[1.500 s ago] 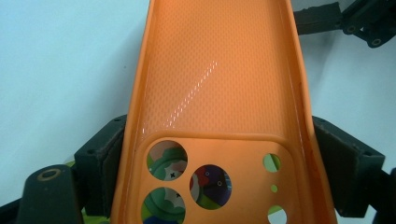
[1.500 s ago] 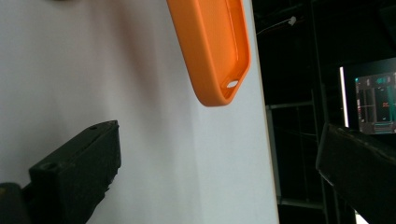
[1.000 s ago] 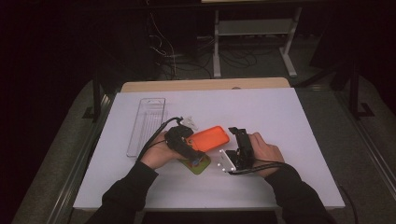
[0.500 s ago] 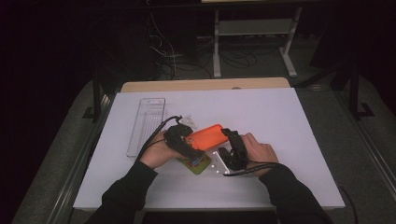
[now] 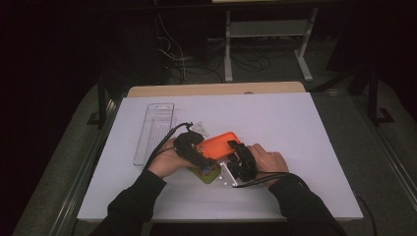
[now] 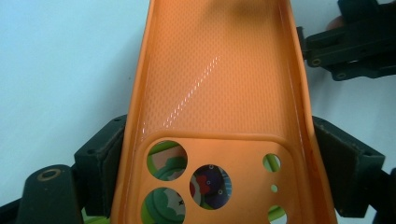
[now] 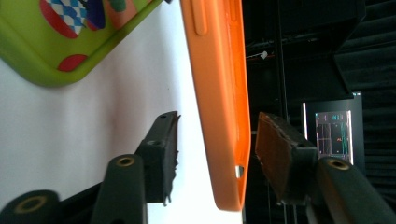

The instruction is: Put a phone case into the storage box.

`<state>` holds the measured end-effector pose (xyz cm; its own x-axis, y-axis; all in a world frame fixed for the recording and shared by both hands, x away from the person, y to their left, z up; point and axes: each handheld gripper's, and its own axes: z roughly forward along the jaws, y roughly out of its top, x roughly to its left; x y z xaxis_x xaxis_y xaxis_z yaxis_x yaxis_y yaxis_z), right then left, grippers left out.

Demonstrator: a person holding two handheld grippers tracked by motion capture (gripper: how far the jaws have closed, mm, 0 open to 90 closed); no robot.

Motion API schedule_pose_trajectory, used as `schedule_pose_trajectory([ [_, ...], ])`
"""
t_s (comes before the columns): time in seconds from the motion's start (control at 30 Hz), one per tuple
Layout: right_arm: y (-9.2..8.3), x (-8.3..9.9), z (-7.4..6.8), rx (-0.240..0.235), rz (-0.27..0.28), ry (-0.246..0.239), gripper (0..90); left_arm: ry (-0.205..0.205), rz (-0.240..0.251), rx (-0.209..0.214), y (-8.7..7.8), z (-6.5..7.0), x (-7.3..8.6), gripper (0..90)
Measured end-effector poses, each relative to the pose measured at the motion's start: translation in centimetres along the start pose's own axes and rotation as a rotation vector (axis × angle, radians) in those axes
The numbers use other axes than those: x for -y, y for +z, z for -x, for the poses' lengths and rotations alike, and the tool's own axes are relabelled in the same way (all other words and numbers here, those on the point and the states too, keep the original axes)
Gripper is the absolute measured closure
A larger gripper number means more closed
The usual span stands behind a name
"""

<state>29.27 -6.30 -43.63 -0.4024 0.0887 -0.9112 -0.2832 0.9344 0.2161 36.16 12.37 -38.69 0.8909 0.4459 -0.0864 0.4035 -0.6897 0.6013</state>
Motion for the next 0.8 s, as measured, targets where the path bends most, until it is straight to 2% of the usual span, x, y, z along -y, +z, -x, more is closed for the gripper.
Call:
schedule_pose_trajectory([
  [0.1,0.04,-0.02,-0.11,-0.004,0.003,-0.005,55.0,-0.001,-0.002,0.004,0.04,0.10,-0.04,15.7],
  [0.17,0.04,-0.05,-0.12,-0.013,-0.004,-0.008,61.1,-0.001,-0.002,0.003,0.04,0.11,-0.05,15.7],
  [0.37,0.02,-0.08,-0.15,-0.004,-0.002,-0.019,68.7,0.002,0.000,0.004,0.03,0.13,-0.06,15.7],
  [0.4,0.03,-0.09,-0.20,-0.004,-0.001,-0.019,70.3,-0.013,0.009,0.003,0.12,0.24,-0.04,15.7],
  [0.47,0.02,-0.12,-0.26,0.002,-0.002,-0.024,74.8,0.016,-0.013,0.003,0.03,0.08,-0.05,15.7],
  [0.5,0.02,-0.12,-0.26,0.002,-0.002,-0.024,74.8,0.004,-0.004,0.003,0.11,0.16,-0.05,15.7],
  [0.63,0.03,-0.14,-0.41,0.006,-0.005,-0.045,76.6,0.004,0.001,0.004,0.10,0.20,-0.07,15.6],
  [0.67,0.01,-0.22,-0.51,-0.009,-0.013,-0.062,77.6,0.004,0.000,0.004,0.10,0.20,-0.06,15.6],
  [0.73,0.05,-0.24,-0.66,0.002,-0.016,-0.069,77.9,0.006,0.001,0.000,0.11,0.23,-0.06,15.5],
  [0.77,0.02,-0.31,-0.78,-0.001,-0.024,-0.058,78.0,0.010,-0.001,-0.002,0.12,0.23,-0.06,15.4],
  [0.8,0.03,-0.31,-0.79,-0.001,-0.022,-0.070,78.2,0.009,0.001,-0.003,0.13,0.24,-0.05,15.3],
])
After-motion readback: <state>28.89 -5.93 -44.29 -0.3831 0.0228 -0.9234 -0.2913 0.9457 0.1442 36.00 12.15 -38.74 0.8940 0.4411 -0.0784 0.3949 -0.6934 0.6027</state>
